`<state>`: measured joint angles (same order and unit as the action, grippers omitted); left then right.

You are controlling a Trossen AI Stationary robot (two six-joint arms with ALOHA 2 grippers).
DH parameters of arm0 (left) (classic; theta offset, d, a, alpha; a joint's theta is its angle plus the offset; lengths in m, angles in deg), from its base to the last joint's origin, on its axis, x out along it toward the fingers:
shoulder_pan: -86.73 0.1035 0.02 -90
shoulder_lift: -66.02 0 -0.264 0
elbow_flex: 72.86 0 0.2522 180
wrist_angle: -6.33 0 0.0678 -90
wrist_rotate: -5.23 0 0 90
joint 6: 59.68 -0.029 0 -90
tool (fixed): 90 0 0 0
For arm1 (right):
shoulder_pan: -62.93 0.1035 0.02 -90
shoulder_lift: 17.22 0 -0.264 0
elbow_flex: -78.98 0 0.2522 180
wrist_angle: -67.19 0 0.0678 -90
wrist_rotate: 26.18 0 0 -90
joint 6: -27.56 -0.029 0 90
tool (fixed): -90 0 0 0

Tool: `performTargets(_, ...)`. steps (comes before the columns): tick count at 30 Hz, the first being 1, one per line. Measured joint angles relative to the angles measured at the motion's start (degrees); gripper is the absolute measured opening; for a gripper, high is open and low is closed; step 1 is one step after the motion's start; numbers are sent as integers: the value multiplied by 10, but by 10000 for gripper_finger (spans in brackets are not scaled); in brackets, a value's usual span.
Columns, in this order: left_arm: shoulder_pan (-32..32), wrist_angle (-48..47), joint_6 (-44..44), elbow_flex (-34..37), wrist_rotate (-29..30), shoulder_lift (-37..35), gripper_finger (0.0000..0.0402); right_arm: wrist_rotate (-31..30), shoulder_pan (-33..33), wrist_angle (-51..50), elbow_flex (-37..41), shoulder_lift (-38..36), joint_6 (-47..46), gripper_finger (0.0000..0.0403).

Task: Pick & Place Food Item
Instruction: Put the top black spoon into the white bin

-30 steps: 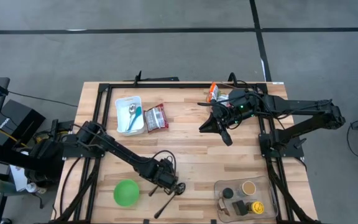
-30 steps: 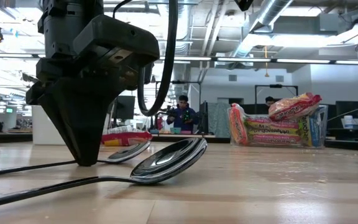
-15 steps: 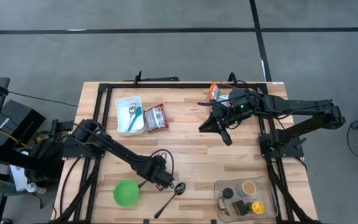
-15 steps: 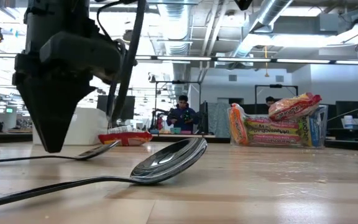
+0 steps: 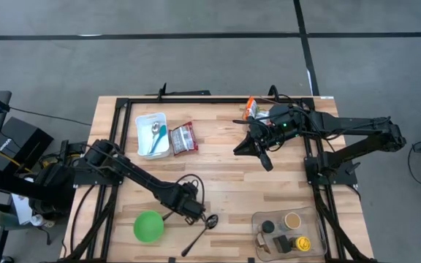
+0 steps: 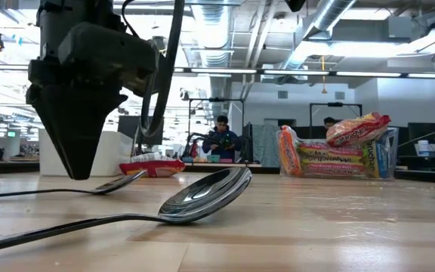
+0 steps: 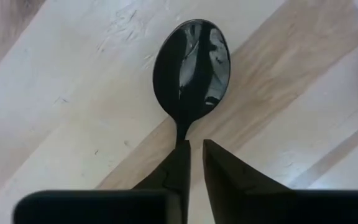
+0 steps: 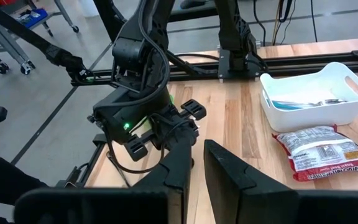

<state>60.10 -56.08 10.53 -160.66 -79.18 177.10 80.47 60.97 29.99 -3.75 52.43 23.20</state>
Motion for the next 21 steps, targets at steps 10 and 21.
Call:
performTargets(10, 0, -4, -28, 3, 0, -2, 95, 0, 1, -1, 0, 0, -1, 40)
performTargets(21, 0, -7, -74, 3, -1, -1, 96, 0, 1, -1, 0, 0, -2, 40)
